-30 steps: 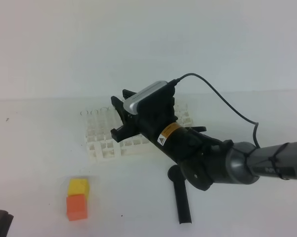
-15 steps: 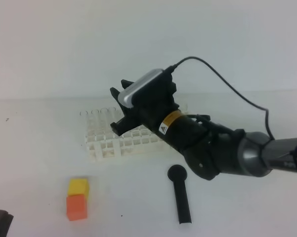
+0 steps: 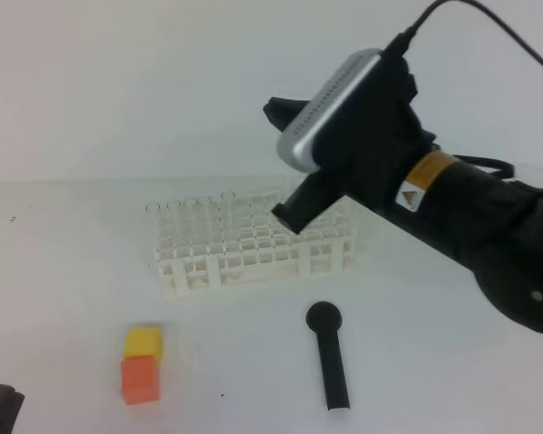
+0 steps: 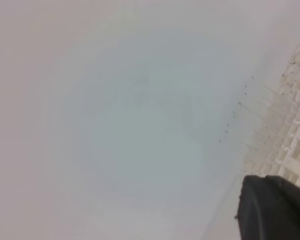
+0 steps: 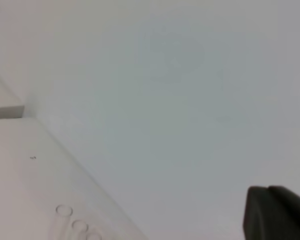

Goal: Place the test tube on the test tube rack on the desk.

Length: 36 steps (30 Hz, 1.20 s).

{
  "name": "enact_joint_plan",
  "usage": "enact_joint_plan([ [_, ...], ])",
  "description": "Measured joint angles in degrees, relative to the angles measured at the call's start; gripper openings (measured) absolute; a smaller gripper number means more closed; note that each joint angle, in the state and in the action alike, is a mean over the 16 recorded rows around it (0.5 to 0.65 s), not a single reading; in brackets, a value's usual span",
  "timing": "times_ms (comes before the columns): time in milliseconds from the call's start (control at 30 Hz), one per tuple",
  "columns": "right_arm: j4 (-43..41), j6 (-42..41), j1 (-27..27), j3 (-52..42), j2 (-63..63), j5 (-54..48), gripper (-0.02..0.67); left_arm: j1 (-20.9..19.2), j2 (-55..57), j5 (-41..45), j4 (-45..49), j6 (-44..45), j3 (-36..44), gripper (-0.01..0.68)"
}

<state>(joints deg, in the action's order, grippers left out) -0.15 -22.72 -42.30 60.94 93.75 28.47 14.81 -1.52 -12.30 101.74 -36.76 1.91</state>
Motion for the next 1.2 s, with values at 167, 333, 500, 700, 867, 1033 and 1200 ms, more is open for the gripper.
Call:
enact_joint_plan([
  [167, 0.36, -2.56, 0.04, -8.14, -8.48, -0.27, 0.000, 0.00, 0.00, 0.00, 0.00, 0.00, 0.00, -0.001],
  [333, 1.48, -4.04, 0.05, -15.37, -14.94, -0.26, -0.001, 0.00, 0.00, 0.00, 0.00, 0.00, 0.00, -0.001],
  [500, 2.97, -4.42, 0.05, -20.22, -18.67, 0.03, -0.001, 0.00, 0.00, 0.00, 0.00, 0.00, 0.00, -0.001],
  [700, 5.15, -4.47, 0.05, -22.56, -20.20, 1.03, -0.001, 0.00, 0.00, 0.00, 0.00, 0.00, 0.00, -0.001],
  [867, 8.45, -4.47, 0.08, -22.80, -19.93, 2.54, -0.001, 0.00, 0.00, 0.00, 0.00, 0.00, 0.00, -0.001],
  [1033, 13.48, -4.94, 0.33, -22.80, -19.18, 4.41, -0.001, 0.00, 0.00, 0.00, 0.00, 0.00, 0.00, -0.001],
  [1200, 18.10, -6.03, 1.32, -22.80, -18.41, 5.87, -0.001, 0.00, 0.00, -0.03, 0.00, 0.00, 0.00, -0.001],
])
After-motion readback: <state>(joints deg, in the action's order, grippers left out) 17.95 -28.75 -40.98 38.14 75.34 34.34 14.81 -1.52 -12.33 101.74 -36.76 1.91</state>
